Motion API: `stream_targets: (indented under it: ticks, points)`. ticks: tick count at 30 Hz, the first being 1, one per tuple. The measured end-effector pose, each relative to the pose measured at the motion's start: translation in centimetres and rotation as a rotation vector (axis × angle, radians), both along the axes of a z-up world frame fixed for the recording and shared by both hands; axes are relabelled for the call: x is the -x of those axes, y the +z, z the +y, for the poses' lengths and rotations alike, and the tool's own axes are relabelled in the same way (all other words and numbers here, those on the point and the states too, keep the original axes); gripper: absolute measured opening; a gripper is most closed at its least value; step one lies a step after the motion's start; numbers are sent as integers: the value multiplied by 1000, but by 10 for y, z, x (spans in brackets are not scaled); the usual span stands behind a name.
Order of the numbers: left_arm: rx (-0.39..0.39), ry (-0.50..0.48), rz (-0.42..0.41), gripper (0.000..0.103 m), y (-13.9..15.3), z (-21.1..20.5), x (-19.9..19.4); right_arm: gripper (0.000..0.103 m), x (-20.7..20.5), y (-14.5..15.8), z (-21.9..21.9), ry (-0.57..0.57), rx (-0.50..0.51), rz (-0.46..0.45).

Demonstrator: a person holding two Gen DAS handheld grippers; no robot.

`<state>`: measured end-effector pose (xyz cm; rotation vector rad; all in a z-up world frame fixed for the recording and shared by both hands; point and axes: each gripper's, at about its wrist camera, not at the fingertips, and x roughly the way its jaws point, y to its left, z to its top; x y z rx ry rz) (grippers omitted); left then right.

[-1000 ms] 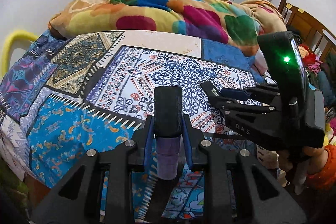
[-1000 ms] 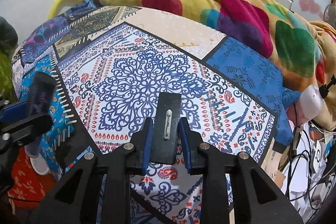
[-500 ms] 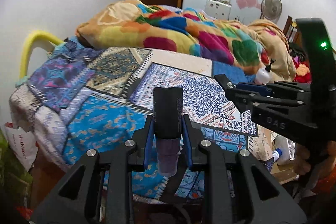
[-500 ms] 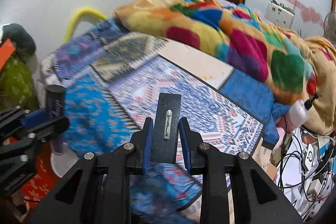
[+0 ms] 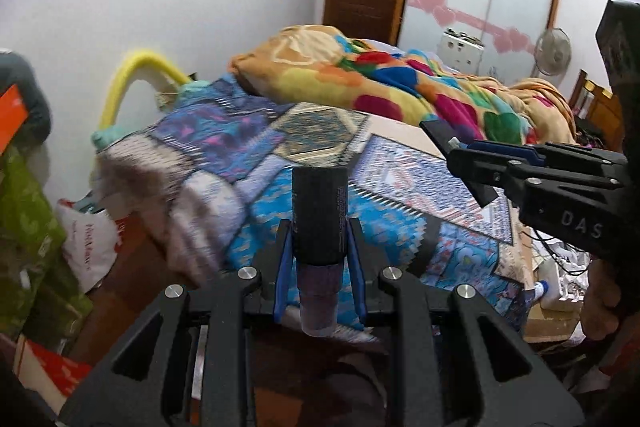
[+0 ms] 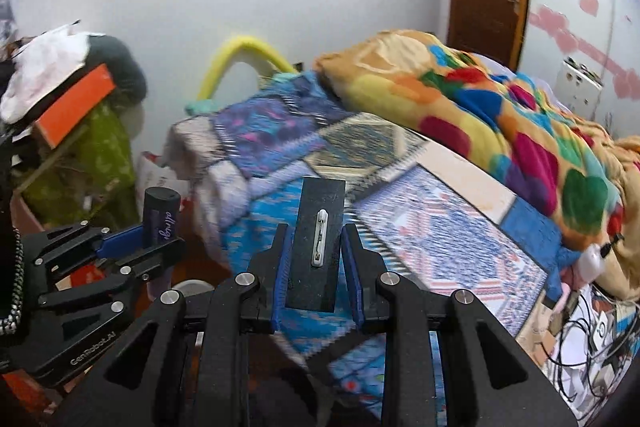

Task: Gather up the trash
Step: 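Carry the purple tube and black holder with both tools over the white bin, then open both tools to drop the tube and holder into the bin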

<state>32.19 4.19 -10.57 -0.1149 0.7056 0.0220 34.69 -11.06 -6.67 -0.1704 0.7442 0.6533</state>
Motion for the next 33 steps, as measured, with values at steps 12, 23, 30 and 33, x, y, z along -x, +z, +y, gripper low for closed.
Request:
stream_targets:
  ticks: [12, 23, 30, 33]
  points:
    - [-3, 162, 44, 25, -25, 93, 69, 23, 55, -20, 102, 182, -2, 50]
    - [97, 283, 200, 25, -110, 167, 93, 23, 77, -94, 191, 317, 89, 211]
    - [219, 344, 318, 25, -178, 200, 97, 23, 78, -140, 227, 359, 149, 307]
    - [248, 370, 352, 25, -196, 209, 93, 23, 76, -151, 240, 375, 161, 337]
